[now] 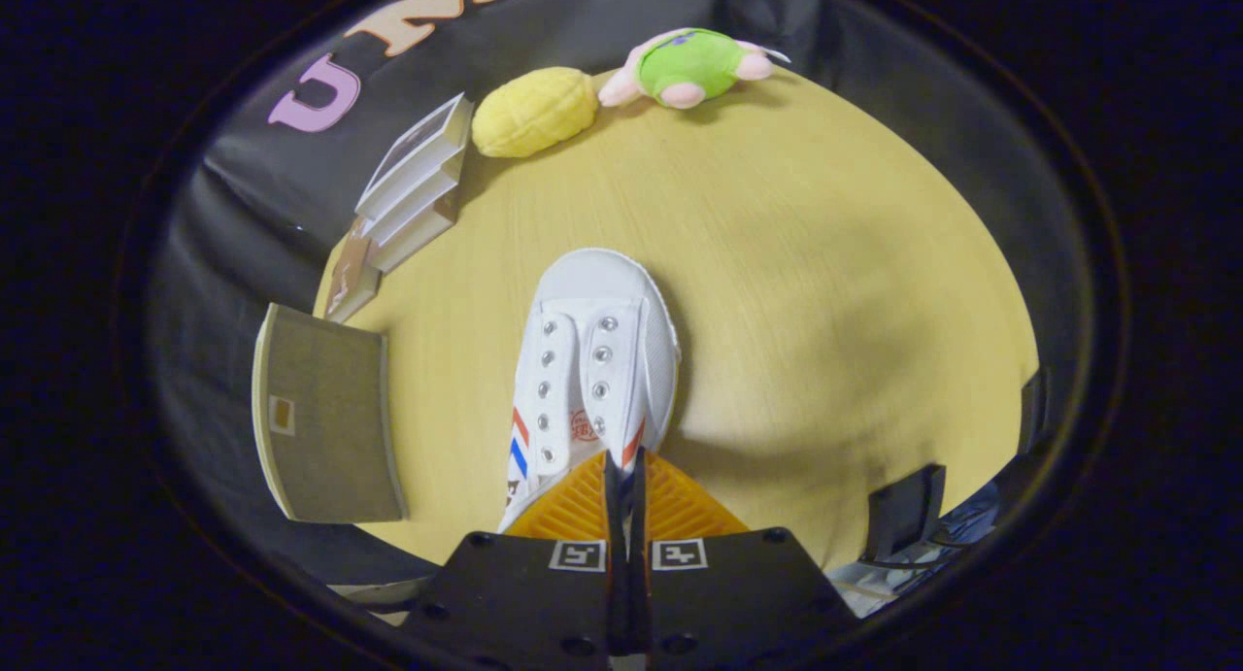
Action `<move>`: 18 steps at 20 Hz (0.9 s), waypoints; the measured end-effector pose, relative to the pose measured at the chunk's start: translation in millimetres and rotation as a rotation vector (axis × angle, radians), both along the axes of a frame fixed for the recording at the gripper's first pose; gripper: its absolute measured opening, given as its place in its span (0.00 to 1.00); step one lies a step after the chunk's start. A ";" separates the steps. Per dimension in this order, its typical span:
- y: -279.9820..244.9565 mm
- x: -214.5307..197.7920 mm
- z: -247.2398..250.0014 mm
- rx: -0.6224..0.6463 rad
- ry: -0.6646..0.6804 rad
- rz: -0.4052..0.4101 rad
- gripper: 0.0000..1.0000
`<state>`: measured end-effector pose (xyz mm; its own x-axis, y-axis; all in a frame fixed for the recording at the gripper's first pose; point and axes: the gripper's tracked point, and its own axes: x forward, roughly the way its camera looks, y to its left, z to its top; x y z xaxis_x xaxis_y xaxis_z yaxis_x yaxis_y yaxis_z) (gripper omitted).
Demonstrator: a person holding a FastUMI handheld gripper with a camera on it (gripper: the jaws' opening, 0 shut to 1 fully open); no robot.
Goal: Open the storage box then place both shoes into the box .Put the left shoe in first, then the right shoe, with the right side of both shoes facing outward in a uniform manner.
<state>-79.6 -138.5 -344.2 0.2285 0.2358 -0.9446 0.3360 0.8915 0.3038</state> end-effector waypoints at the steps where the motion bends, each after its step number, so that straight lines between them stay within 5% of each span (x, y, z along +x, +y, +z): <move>1: 1.8 2.1 4.8 0.008 -0.011 -0.014 0.04; 18: 128.3 46.3 133.1 0.123 -0.158 0.039 0.04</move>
